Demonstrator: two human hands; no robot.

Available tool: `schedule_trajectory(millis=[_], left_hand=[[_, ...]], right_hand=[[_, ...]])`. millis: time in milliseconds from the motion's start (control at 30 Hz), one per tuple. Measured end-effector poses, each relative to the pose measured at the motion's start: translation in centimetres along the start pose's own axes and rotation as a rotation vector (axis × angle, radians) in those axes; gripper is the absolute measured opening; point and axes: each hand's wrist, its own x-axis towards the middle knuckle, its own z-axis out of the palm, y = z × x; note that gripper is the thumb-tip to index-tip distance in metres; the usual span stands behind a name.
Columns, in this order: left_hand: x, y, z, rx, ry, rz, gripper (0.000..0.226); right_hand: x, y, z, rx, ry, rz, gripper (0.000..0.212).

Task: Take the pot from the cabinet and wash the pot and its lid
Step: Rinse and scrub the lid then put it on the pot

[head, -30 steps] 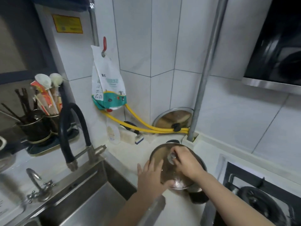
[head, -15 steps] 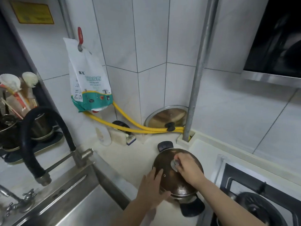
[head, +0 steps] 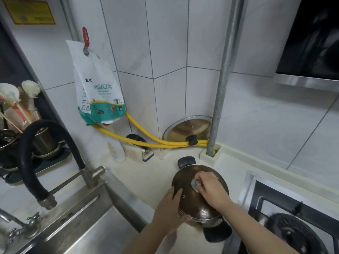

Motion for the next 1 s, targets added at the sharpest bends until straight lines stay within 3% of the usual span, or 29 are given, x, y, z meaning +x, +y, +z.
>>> schedule_trajectory(millis=[267, 1000], left_hand=[[0.35, 0.34, -0.22, 0.073, -0.001, 0.006, 0.088], [0.64, 0.08, -0.79, -0.012, -0.027, -0.03, 0.095]], right_hand=[[-0.02, 0.38, 0.23, 0.004, -0.001, -0.016, 0.016], [0.09, -0.29, -0.49, -0.007, -0.064, 0.007, 0.019]])
